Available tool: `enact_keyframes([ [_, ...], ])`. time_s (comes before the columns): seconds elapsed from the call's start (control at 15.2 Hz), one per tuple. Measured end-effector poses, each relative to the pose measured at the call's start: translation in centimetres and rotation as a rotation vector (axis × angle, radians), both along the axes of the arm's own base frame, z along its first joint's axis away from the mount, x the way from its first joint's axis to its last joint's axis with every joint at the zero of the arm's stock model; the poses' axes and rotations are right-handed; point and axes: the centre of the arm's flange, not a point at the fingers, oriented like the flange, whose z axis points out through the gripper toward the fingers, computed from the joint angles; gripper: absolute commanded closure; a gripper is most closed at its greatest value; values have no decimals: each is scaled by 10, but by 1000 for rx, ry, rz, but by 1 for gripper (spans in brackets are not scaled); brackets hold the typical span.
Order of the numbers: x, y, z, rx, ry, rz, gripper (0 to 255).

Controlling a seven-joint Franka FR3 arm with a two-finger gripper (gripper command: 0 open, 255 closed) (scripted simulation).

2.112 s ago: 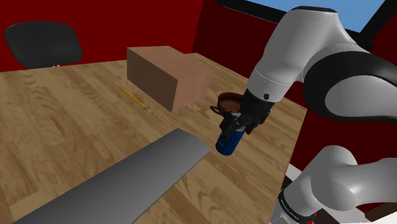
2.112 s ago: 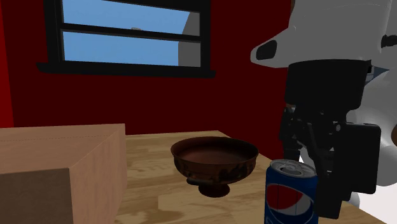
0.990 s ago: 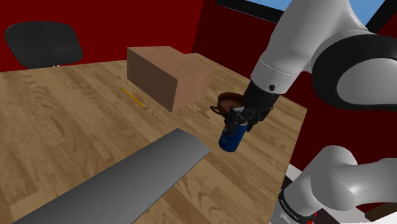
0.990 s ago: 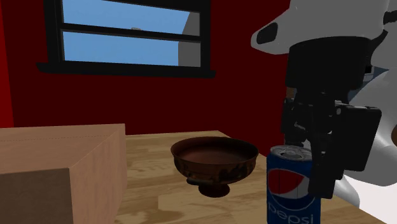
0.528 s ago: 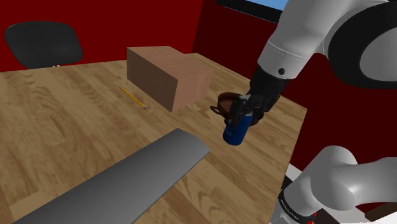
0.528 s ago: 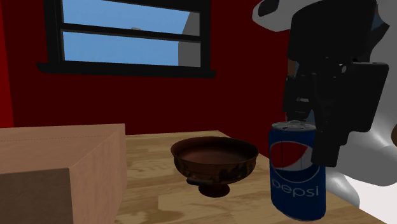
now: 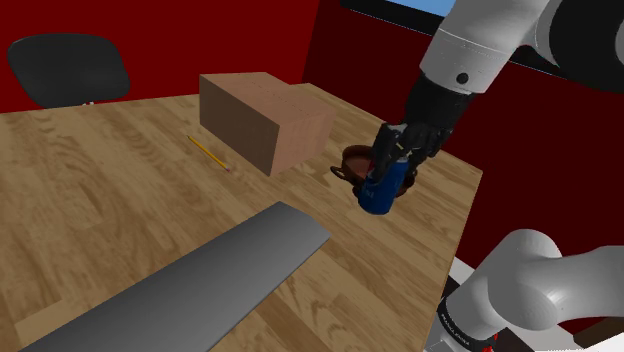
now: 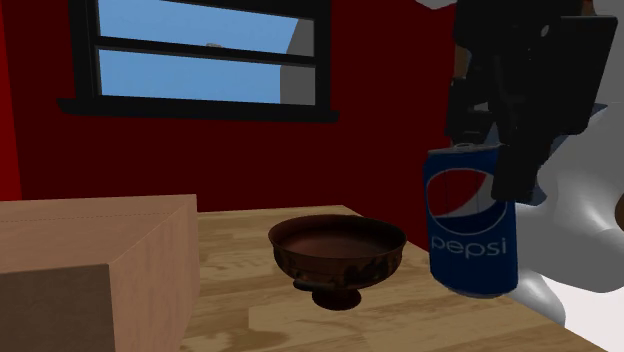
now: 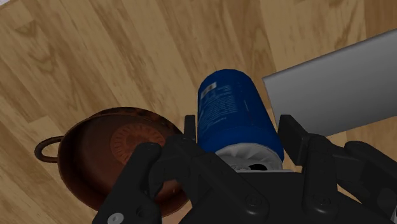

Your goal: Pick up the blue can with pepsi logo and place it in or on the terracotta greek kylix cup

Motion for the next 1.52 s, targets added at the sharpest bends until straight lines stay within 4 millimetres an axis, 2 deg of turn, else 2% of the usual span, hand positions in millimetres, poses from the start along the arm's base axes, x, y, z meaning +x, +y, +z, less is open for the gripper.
enact_keyframes([
  [0.86,1,0,67,0,0,0,255],
  [1.06,13,-22,75,0,0,-1,255],
  [1.52,59,-99,91,1,0,-1,255],
])
